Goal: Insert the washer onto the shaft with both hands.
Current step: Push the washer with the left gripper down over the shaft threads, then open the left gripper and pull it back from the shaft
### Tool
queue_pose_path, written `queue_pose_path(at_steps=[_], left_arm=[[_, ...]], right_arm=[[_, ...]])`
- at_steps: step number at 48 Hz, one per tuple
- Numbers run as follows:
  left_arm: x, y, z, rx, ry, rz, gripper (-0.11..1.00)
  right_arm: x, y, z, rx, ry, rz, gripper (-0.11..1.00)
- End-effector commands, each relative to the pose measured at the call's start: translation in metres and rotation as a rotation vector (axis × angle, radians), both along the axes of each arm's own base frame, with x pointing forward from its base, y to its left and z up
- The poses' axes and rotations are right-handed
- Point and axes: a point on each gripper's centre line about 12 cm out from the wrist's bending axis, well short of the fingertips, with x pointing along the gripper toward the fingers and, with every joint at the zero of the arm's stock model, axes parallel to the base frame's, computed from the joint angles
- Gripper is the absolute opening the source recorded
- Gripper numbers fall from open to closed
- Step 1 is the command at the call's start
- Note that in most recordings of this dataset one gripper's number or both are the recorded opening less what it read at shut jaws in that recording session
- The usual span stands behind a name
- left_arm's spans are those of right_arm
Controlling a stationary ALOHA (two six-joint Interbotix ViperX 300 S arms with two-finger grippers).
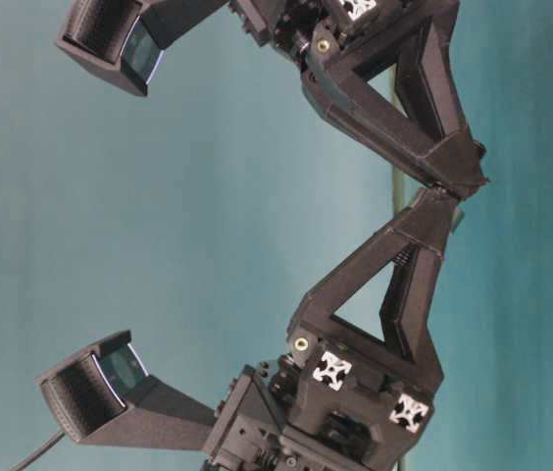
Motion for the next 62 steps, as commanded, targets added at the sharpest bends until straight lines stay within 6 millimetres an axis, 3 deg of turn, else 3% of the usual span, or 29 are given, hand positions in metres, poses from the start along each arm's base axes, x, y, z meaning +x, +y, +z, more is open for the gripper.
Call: queue_pose_path(at_steps=[1, 21, 56, 58, 62], left_arm=[[0.004, -0.003, 0.005, 0.003, -0.009, -0.009, 0.34], [0.015, -0.003, 0.004, 0.005, 0.023, -0.008, 0.34], [0.015, -0.001, 0.003, -0.065, 0.037, 0.027, 0.35], [0.015, -0.001, 0.003, -0.064, 0.037, 0.026, 0.40], [0.016, 0.000, 0.005, -0.064, 0.032, 0.028, 0.65]], right_arm=[[0.005, -0.001, 0.010, 0.008, -0.035, -0.007, 0.00], [0.004, 0.003, 0.008, 0.011, -0.027, 0.002, 0.00], [0.002, 0.005, 0.007, 0.026, -0.016, -0.002, 0.00], [0.002, 0.005, 0.007, 0.026, -0.014, -0.002, 0.00], [0.002, 0.005, 0.007, 0.028, -0.014, -0.001, 0.00]])
